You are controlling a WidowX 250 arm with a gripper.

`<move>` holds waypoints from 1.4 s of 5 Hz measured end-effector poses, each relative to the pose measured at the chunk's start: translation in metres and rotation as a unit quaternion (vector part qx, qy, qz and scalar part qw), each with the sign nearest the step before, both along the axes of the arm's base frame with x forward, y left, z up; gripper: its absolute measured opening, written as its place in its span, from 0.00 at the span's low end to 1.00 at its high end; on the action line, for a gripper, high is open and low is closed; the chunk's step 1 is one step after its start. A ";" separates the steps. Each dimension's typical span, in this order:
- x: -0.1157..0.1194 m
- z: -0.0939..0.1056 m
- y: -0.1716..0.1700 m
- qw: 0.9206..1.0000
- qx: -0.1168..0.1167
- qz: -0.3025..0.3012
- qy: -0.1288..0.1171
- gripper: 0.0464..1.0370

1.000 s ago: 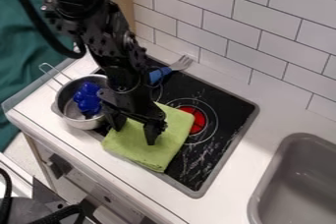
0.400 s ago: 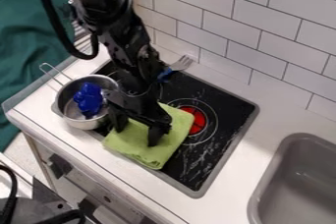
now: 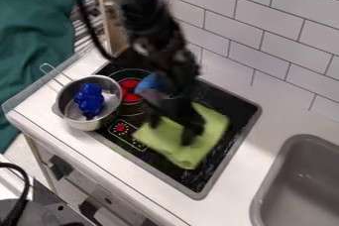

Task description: Move the cloth to the right top of stove

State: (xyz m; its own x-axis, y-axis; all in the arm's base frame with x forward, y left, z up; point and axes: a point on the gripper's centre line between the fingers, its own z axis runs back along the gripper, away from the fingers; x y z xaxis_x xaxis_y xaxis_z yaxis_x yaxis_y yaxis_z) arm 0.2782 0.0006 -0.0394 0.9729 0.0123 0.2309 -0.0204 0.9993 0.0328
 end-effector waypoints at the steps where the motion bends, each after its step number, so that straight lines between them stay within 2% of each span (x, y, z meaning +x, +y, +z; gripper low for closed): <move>1: 0.019 0.001 -0.010 1.000 -0.013 0.009 -0.002 0.96; 3: 0.052 0.002 -0.009 0.998 -0.045 0.043 -0.017 0.96; 4: 0.050 0.003 -0.005 0.998 -0.038 0.040 -0.009 0.96; 5: 0.047 0.022 -0.002 0.999 -0.016 0.031 -0.018 0.96; 6: 0.049 0.054 -0.003 0.999 -0.005 0.022 -0.040 0.96; 7: 0.044 0.079 -0.009 0.998 -0.008 0.012 -0.058 0.96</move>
